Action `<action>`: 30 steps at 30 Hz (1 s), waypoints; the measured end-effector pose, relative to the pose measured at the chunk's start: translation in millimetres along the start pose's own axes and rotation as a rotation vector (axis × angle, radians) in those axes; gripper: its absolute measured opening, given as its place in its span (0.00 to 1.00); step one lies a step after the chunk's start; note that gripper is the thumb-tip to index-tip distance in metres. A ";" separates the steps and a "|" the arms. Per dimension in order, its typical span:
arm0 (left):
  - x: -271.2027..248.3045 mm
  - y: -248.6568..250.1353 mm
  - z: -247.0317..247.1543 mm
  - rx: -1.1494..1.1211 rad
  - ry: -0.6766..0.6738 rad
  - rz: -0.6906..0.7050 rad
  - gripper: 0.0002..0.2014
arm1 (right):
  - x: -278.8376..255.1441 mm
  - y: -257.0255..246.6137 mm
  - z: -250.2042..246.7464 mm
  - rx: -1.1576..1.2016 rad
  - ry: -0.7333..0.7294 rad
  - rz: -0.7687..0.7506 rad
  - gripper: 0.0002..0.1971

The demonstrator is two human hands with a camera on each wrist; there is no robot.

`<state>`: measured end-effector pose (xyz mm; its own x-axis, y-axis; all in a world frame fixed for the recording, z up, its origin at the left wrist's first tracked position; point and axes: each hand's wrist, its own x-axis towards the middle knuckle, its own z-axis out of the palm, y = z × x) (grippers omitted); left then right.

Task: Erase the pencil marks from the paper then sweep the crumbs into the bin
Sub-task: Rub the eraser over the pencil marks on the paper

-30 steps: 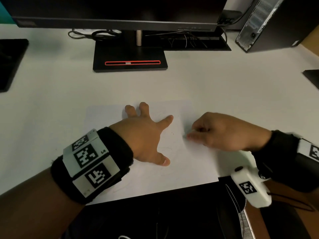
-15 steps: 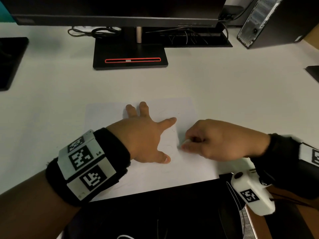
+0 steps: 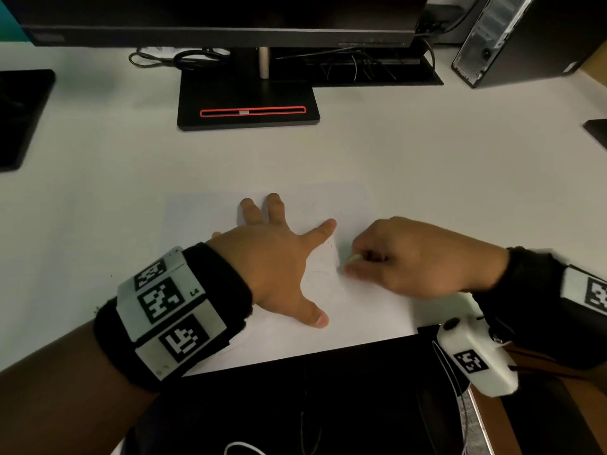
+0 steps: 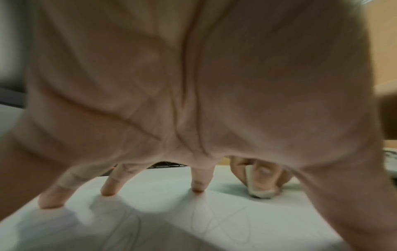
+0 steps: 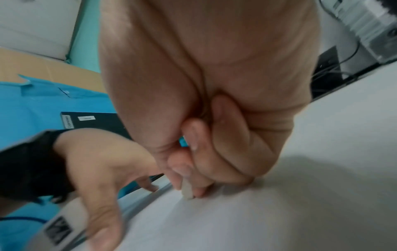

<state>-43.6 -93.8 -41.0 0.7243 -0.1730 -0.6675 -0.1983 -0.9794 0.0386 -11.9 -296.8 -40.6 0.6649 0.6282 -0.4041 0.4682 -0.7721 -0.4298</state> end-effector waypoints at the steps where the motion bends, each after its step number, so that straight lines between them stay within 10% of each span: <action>1: 0.2 0.2 0.2 0.002 0.001 0.000 0.64 | -1.0 -3.4 2.4 -0.002 -0.034 -0.013 0.23; 30: 5.3 -0.2 -7.1 0.017 0.015 -0.027 0.63 | 14.0 -2.1 -10.6 -0.002 -0.006 0.013 0.25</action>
<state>-35.1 -95.3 -39.3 0.7392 -0.1482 -0.6570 -0.1895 -0.9818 0.0082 2.6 -287.4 -36.8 0.6673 0.6186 -0.4149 0.4603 -0.7804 -0.4232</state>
